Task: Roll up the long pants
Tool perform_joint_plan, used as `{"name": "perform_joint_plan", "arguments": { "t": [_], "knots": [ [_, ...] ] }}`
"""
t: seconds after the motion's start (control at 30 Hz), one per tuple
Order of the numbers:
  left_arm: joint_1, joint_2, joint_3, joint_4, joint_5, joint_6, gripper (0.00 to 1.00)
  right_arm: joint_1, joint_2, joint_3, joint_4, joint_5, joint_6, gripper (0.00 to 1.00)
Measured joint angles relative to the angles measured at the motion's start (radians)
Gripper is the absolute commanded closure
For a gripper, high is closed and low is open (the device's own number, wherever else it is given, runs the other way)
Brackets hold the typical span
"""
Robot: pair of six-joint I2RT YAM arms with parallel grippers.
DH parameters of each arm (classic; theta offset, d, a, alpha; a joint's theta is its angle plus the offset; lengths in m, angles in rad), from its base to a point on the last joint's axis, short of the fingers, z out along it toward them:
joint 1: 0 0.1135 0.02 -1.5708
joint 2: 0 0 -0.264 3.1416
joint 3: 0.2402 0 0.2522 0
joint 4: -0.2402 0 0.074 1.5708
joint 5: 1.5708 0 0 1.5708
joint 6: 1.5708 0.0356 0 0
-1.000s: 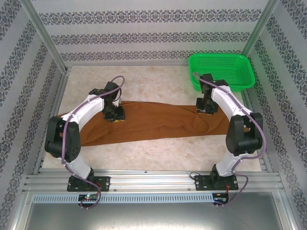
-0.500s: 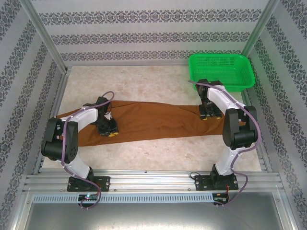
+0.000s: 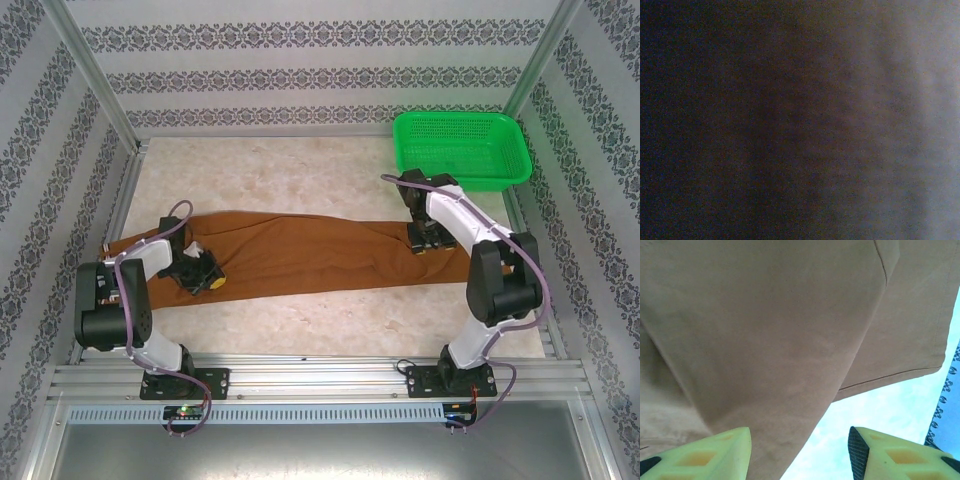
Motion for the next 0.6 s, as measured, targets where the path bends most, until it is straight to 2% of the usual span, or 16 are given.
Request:
{"name": "perform_joint_plan", "arguments": {
  "t": [0.6],
  "knots": [
    [0.021, -0.009, -0.006, 0.006, 0.003, 0.008, 0.97, 0.118, 0.089, 0.084, -0.031, -0.002, 0.0, 0.44]
  ]
}}
